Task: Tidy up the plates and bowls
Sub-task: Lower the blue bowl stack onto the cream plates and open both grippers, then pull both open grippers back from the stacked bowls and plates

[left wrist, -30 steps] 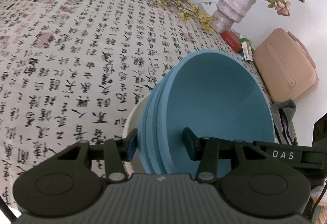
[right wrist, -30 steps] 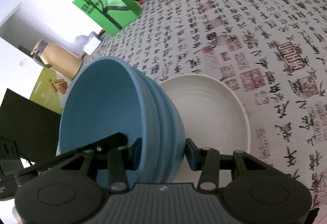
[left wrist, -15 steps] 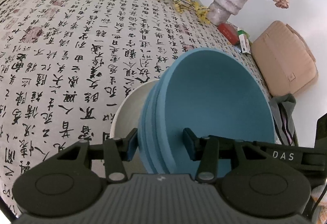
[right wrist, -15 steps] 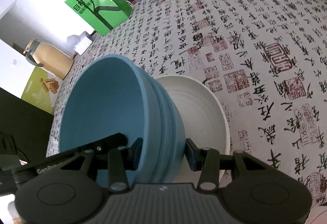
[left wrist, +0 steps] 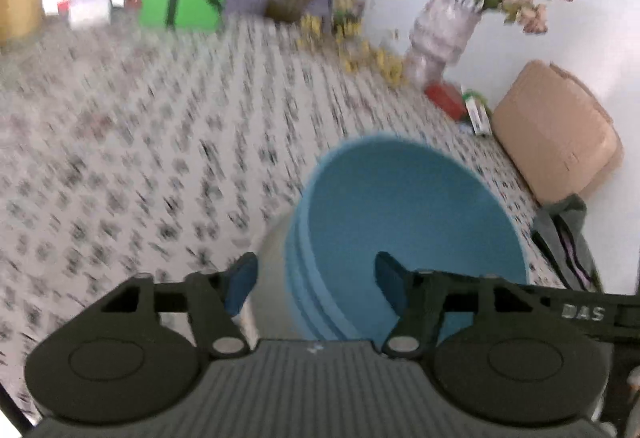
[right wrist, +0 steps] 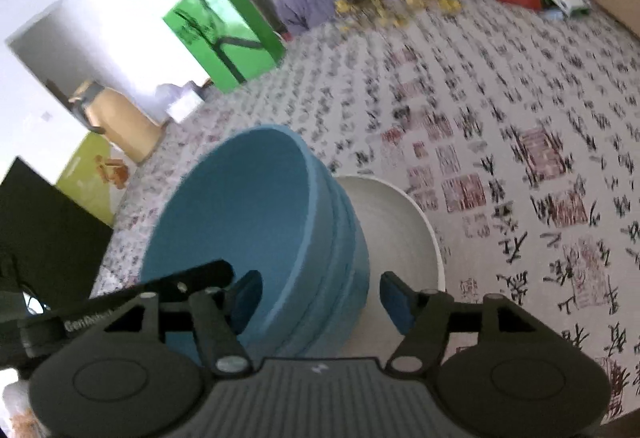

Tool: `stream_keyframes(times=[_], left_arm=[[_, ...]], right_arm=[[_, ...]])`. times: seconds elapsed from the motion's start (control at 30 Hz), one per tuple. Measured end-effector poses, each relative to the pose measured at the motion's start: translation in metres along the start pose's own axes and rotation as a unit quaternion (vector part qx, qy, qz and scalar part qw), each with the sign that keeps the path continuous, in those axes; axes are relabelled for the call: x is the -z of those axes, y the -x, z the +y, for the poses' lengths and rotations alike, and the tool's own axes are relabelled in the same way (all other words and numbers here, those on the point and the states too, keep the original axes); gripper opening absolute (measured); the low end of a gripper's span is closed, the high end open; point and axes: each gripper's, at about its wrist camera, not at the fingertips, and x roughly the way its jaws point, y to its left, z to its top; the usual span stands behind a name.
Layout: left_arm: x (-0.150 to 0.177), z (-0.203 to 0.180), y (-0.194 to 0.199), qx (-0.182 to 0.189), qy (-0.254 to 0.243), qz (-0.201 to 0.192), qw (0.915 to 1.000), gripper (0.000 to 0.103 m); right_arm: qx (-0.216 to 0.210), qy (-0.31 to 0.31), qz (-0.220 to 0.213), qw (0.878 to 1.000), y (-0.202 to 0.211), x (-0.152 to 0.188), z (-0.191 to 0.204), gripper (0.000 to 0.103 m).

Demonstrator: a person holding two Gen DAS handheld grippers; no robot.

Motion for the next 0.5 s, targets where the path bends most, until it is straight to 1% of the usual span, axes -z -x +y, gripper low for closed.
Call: stream_keyframes(times=[0.03, 0.07, 0.1, 0.13, 0.17, 0.2, 0.27, 0.33, 0.4, 0.5], left_arm=[[0.002, -0.001, 0.008, -0.007, -0.007, -0.017, 0.9998, 0.078], [0.006, 0.0, 0.019, -0.011, -0.014, -0.042, 0.9989, 0.085], [0.01, 0.0, 0.028, -0.012, -0.019, -0.062, 0.9978, 0.089], [0.015, 0.001, 0.037, -0.013, -0.025, -0.082, 0.9963, 0.098], [0.025, 0.001, 0.048, -0.016, -0.034, -0.111, 0.9931, 0.103], [0.034, 0.001, 0.057, -0.022, -0.04, -0.138, 0.9894, 0.103], [0.057, -0.004, 0.074, -0.05, -0.061, -0.193, 0.9781, 0.103], [0.079, -0.008, 0.087, -0.076, -0.08, -0.224, 0.9683, 0.103], [0.096, -0.01, 0.096, -0.078, -0.091, -0.233, 0.9652, 0.103], [0.122, -0.015, 0.11, -0.068, -0.1, -0.231, 0.9654, 0.103]], right_arm=[[-0.003, 0.009, -0.018, 1.0, 0.008, 0.003, 0.001, 0.074], [-0.006, 0.019, -0.037, 0.999, 0.017, 0.007, 0.002, 0.078], [-0.01, 0.03, -0.059, 0.998, 0.027, 0.013, 0.002, 0.085], [-0.012, 0.042, -0.081, 0.996, 0.037, 0.02, 0.003, 0.09], [-0.013, 0.057, -0.106, 0.993, 0.047, 0.028, 0.006, 0.093], [-0.009, 0.075, -0.135, 0.988, 0.058, 0.039, 0.009, 0.103], [0.01, 0.114, -0.193, 0.974, 0.074, 0.064, 0.018, 0.103], [0.048, 0.151, -0.231, 0.96, 0.082, 0.092, 0.029, 0.103], [0.067, 0.173, -0.249, 0.951, 0.087, 0.118, 0.035, 0.103], [0.07, 0.181, -0.25, 0.949, 0.091, 0.147, 0.041, 0.103]])
